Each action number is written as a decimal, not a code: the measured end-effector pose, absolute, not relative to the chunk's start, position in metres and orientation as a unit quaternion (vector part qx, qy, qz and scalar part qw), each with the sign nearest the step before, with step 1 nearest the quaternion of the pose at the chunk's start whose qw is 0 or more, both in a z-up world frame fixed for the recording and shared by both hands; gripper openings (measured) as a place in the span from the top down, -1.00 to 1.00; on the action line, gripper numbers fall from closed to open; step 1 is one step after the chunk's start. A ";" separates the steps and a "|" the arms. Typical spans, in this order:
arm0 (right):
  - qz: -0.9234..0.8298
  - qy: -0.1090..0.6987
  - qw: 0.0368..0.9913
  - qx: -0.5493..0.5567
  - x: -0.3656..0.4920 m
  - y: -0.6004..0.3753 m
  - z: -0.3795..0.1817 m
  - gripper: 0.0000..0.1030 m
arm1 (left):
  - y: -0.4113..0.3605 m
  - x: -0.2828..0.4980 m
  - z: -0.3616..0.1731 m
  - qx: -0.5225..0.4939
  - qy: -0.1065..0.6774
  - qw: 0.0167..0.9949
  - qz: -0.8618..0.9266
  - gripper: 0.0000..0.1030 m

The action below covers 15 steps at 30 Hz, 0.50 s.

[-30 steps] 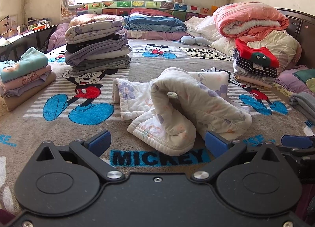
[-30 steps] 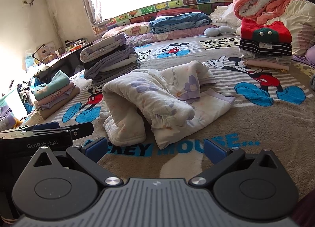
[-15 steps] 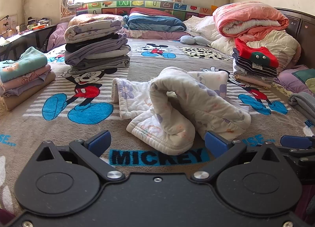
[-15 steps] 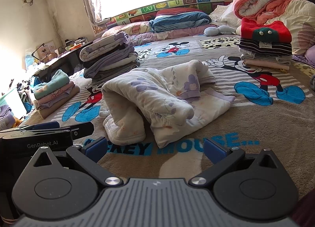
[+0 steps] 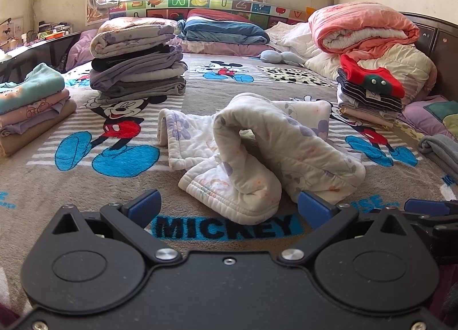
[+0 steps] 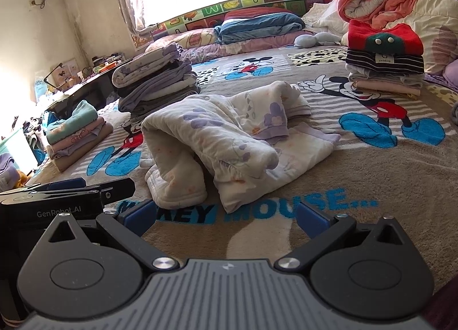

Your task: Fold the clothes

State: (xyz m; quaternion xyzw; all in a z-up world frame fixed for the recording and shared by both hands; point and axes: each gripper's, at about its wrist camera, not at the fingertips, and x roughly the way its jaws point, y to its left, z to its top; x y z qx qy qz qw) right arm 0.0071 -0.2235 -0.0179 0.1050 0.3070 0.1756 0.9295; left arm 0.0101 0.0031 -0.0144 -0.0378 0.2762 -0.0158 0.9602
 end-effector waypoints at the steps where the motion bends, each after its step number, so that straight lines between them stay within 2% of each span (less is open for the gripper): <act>1: 0.178 0.305 0.929 0.109 0.008 -0.226 -0.019 -1.00 | 0.003 0.010 -0.015 -0.039 0.274 0.961 -0.018 -1.00; 12: 0.162 0.274 0.939 0.127 0.018 -0.247 -0.036 -1.00 | -0.010 0.010 -0.029 -0.030 0.227 0.973 -0.034 -1.00; 15: 0.158 0.269 0.941 0.130 0.022 -0.252 -0.041 -1.00 | -0.014 0.016 -0.031 -0.024 0.250 0.967 -0.041 -1.00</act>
